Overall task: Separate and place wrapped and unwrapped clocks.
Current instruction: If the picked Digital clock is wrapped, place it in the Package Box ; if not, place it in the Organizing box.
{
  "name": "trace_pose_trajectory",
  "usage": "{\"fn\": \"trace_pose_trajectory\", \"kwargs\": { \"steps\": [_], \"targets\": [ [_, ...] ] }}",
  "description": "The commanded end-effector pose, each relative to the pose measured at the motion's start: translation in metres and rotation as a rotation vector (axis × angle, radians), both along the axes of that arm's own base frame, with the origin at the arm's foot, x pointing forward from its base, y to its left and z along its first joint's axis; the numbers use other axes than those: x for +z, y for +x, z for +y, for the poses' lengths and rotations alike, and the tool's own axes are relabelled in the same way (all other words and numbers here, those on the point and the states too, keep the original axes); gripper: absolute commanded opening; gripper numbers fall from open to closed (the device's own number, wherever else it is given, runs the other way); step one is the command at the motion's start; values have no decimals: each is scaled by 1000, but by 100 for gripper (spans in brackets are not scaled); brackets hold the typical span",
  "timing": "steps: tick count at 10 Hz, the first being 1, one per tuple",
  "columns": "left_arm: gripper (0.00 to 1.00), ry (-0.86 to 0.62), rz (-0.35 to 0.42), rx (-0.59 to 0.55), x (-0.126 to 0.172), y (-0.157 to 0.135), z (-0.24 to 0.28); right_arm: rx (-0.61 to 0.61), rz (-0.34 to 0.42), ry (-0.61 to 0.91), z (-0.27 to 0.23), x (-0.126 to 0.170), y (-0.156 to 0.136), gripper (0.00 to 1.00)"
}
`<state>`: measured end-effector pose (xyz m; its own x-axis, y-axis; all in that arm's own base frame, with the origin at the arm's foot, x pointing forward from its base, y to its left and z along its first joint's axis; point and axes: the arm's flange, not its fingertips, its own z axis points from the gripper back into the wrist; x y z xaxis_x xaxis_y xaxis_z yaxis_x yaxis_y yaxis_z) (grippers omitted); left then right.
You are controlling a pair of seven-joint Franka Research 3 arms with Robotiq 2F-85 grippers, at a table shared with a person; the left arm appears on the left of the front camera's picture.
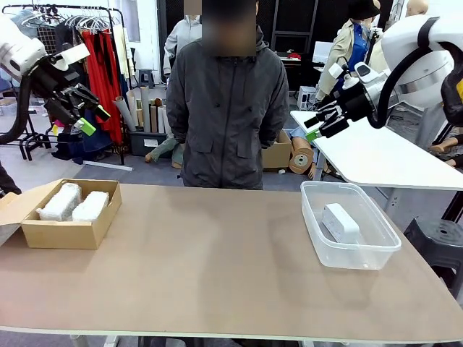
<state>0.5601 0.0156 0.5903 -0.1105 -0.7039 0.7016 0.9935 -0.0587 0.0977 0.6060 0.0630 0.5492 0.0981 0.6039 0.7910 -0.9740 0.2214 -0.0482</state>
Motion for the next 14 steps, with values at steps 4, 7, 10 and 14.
{"fn": "trace_pose_trajectory", "kwargs": {
  "steps": [4, 7, 10, 14],
  "targets": [
    [100, 9, 1, -2, 0, -1, 0, -8, -5, 8, 1, 2, -1, 100],
    [100, 9, 1, -2, 0, -1, 0, -8, -5, 8, 1, 2, -1, 100],
    [100, 9, 1, -2, 0, -1, 0, -8, -5, 8, 1, 2, -1, 100],
    [100, 9, 1, -2, 0, -1, 0, -8, -5, 8, 1, 2, -1, 100]
  ]
}}
